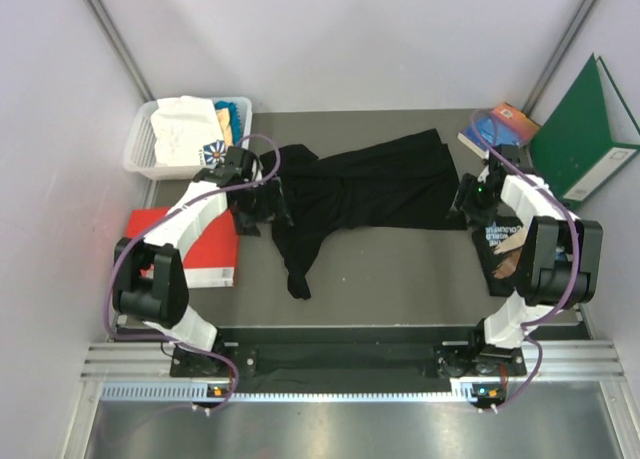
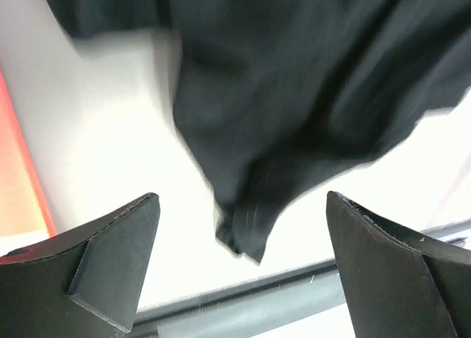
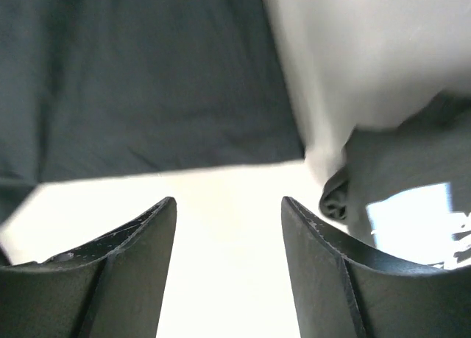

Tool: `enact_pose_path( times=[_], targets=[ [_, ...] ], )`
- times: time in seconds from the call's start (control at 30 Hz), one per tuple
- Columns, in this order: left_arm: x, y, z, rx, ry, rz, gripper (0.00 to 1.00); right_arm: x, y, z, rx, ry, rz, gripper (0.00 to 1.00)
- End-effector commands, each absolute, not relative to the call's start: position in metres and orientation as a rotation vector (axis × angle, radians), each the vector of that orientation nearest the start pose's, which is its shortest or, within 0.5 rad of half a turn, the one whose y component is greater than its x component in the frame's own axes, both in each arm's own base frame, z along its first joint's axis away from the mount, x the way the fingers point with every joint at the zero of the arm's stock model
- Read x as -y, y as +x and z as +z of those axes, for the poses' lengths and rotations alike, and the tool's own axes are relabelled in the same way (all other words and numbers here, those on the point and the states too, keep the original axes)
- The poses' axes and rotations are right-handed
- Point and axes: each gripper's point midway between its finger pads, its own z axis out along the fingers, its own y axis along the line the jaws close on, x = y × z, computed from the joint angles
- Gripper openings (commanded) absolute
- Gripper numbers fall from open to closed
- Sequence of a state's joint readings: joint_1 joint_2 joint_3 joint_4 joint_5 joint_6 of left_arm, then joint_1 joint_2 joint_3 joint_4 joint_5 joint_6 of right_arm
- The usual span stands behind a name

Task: Fold and stack the t-shirts
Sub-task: Flatten the tshirt out

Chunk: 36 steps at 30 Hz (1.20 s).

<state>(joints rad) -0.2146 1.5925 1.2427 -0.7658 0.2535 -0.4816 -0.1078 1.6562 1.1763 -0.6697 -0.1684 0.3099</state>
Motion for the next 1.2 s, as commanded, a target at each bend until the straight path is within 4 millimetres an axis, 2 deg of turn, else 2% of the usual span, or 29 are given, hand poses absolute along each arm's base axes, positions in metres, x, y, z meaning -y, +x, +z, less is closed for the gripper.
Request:
enact_pose_path(
  times=[0.0,0.1,0.33,0.47,0.6,0.7,0.73,0.77,0.8,0.83,0.87,0.9,1.0,1.17],
  targets=[
    [0.151,0.293,0.121,-2.744,-0.259,-0.495,0.99,-0.012,0.343,0.08,-2.67,0.465,0.347,0.59],
    [0.164,0.278,0.112,-2.766,-0.199,-0.428,0.99,-0.01,0.343,0.074,-2.635,0.47,0.331,0.59],
    [0.186,0.251,0.088,-2.831,-0.059,-0.293,0.99,0.003,0.356,0.06,-2.599,0.485,0.241,0.59],
    [0.185,0.241,0.07,-2.869,0.007,-0.125,0.99,0.01,0.37,0.057,-2.566,0.504,0.204,0.58],
    [0.192,0.236,0.053,-2.902,0.07,-0.061,0.99,0.009,0.381,0.048,-2.566,0.504,0.217,0.57],
    [0.198,0.233,0.045,-2.915,0.104,-0.036,0.91,0.008,0.388,0.039,-2.579,0.499,0.234,0.54],
    [0.199,0.233,0.043,-2.92,0.112,-0.034,0.75,0.007,0.389,0.038,-2.58,0.495,0.241,0.51],
    [0.201,0.23,0.041,-2.926,0.131,-0.033,0.51,0.005,0.391,0.034,-2.587,0.49,0.258,0.46],
    [0.201,0.229,0.04,-2.934,0.136,-0.017,0.25,0.003,0.392,0.034,-2.586,0.486,0.273,0.34],
    [0.2,0.228,0.041,-2.936,0.129,0.001,0.05,0.002,0.395,0.034,-2.578,0.481,0.281,0.11],
    [0.2,0.226,0.042,-2.935,0.14,0.011,0.0,0.001,0.395,0.035,-2.576,0.479,0.294,0.04],
    [0.198,0.226,0.05,-2.925,0.14,0.032,0.0,0.0,0.395,0.036,-2.572,0.479,0.298,0.0],
    [0.199,0.226,0.067,-2.896,0.136,0.015,0.0,0.0,0.394,0.042,-2.558,0.467,0.301,0.0],
    [0.178,0.211,0.091,-2.914,0.125,0.114,0.0,-0.002,0.388,0.062,-2.526,0.449,0.308,0.0]
  ],
)
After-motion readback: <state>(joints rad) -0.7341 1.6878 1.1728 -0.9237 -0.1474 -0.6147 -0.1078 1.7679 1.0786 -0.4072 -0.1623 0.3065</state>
